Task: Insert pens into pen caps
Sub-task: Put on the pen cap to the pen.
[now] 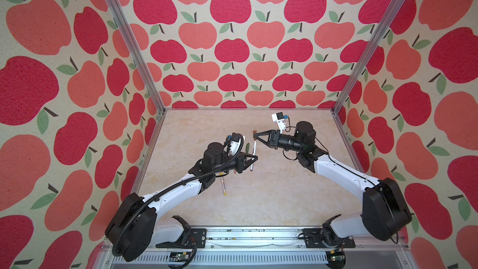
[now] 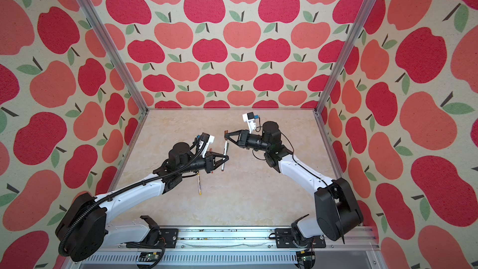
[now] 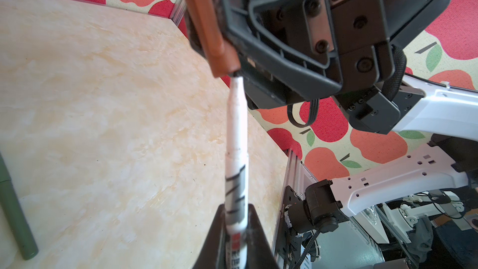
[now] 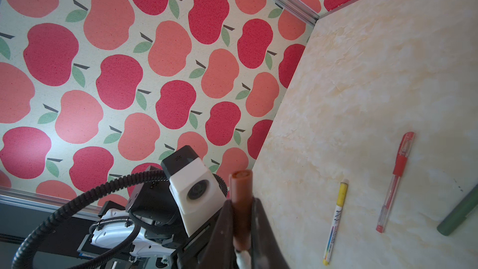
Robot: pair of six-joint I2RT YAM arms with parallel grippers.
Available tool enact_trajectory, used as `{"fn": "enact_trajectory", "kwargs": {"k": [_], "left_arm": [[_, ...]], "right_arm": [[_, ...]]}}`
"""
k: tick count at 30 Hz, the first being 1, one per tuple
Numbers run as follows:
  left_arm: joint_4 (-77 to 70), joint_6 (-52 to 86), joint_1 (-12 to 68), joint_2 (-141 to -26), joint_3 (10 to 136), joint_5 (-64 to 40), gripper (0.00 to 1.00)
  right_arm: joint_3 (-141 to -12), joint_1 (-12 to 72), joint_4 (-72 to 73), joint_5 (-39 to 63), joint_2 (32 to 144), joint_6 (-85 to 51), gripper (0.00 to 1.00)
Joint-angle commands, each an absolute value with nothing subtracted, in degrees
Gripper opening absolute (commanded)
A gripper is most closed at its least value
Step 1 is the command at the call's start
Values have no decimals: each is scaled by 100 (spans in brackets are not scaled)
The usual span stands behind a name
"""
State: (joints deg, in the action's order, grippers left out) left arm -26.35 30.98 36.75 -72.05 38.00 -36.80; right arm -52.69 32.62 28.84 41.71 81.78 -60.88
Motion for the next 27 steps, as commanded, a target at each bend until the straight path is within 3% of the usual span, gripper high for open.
{"fn": "enact_trajectory", "kwargs": {"k": [1, 27], "left_arm": [[-2680, 3032, 3634, -7167, 3903, -3630, 0], [-2869, 2988, 3542, -6943, 3810, -3454, 0]], "right_arm": [[-5392, 3304, 2790, 4351, 8170, -5924, 7], [-5146, 3646, 2769, 4391, 7857, -5081, 7]]}}
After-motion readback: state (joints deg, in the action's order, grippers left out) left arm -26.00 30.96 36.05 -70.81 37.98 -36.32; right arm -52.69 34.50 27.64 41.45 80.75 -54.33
